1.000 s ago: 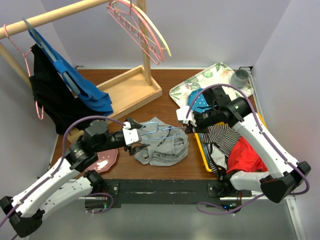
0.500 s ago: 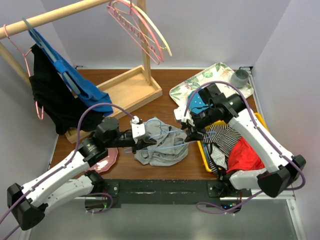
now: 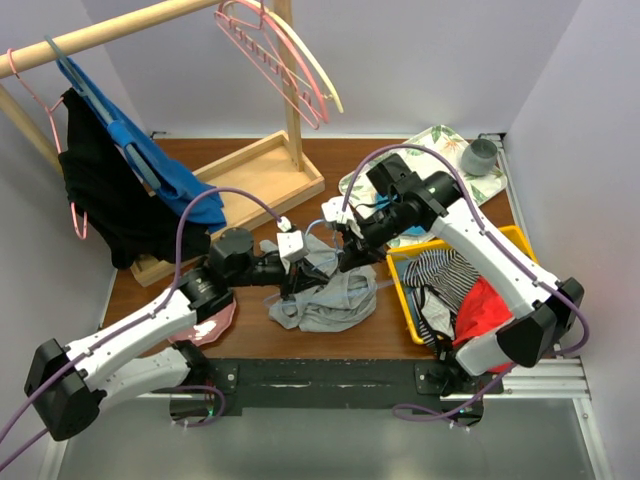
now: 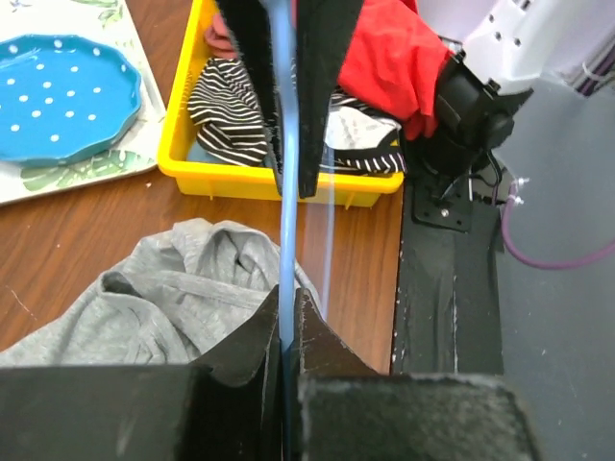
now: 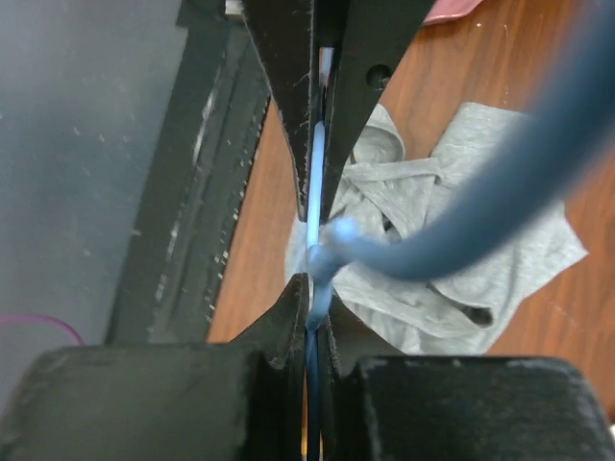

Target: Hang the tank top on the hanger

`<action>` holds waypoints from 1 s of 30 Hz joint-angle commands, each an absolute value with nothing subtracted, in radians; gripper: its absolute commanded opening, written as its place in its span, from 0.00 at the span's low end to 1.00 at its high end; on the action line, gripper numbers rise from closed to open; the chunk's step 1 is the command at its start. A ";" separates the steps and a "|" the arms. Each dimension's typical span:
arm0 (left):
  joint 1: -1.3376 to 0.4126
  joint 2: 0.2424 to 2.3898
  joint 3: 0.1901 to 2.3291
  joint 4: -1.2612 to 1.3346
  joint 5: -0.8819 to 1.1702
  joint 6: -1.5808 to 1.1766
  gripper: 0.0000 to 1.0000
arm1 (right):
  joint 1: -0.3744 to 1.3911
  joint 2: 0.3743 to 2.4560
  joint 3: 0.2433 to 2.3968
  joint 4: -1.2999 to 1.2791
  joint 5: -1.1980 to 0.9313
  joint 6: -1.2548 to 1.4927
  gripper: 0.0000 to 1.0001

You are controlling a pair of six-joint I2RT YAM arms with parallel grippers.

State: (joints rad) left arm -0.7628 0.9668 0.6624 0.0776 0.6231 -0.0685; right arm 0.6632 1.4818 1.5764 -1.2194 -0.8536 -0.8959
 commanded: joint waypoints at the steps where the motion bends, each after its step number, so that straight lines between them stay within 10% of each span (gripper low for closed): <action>1: -0.759 0.971 0.657 0.181 0.532 -0.112 0.00 | 0.657 1.431 1.543 -1.149 -0.844 -0.787 0.00; 5: -0.756 0.936 0.649 0.088 0.332 -0.146 0.65 | 0.568 1.373 1.534 -1.146 -0.782 -0.773 0.00; 8: -0.753 0.842 0.608 0.031 0.209 -0.208 0.89 | 0.500 1.339 1.514 -1.172 -0.723 -0.802 0.00; 30: -0.762 1.009 0.448 -0.091 0.146 -0.716 0.52 | 0.291 1.281 1.411 -1.204 -0.788 -0.819 0.00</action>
